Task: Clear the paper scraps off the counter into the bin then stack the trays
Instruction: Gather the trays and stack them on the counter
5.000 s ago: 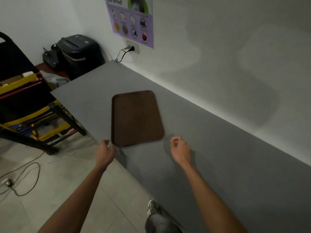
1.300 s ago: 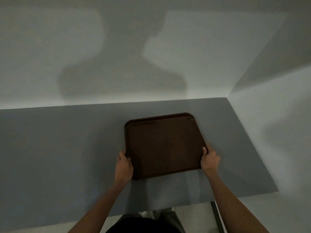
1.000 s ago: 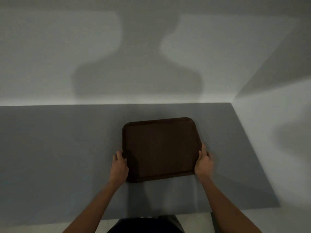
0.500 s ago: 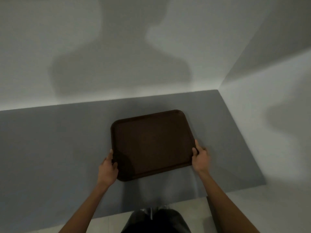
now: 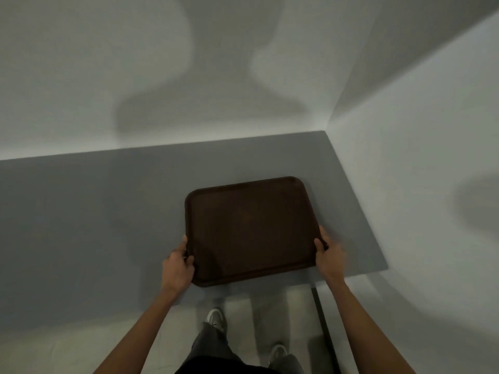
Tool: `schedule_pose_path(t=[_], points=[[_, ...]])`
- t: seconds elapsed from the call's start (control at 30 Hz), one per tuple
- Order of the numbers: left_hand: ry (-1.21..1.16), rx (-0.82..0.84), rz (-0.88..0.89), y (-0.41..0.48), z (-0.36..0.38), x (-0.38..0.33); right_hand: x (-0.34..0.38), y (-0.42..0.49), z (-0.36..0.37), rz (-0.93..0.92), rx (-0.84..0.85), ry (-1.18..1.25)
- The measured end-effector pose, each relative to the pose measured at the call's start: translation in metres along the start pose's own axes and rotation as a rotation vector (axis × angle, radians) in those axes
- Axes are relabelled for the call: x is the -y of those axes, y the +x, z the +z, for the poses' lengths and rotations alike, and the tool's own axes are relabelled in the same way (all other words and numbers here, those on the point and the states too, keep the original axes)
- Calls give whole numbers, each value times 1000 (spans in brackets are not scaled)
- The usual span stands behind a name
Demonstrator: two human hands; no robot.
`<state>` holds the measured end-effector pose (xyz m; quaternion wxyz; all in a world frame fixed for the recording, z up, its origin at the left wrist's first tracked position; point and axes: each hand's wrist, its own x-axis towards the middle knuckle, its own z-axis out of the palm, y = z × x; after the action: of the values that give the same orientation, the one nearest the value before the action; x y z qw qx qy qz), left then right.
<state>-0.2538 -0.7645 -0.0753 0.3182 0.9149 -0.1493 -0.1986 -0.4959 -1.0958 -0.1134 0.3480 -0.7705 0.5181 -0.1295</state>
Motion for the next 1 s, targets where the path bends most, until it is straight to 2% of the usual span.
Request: schedule_pose_path(t=[0.37, 0.43, 0.5, 0.57, 0.63, 0.67, 0.77, 1.0], points=[[-4, 59, 22, -59, 102, -92, -101, 17, -113, 22, -12, -87], [90, 22, 122, -74, 115, -106, -108, 12, -123, -82, -46, -223], [218, -6, 334, -93, 124, -116, -105, -3, -128, -289, -53, -377], [291, 180, 466, -107, 127, -121, -94, -22, -131, -454, 179, -487], [461, 369, 500, -112, 134, -115, -98, -35, -124, -538, 396, -622], [554, 398, 508, -112, 135, -110, -103, -37, -119, -573, 409, -667], [646, 341, 524, -102, 134, -102, -103, -30, -105, -618, 327, -730], [656, 308, 472, -60, 111, -103, -60, 0, -72, -643, 316, -786]])
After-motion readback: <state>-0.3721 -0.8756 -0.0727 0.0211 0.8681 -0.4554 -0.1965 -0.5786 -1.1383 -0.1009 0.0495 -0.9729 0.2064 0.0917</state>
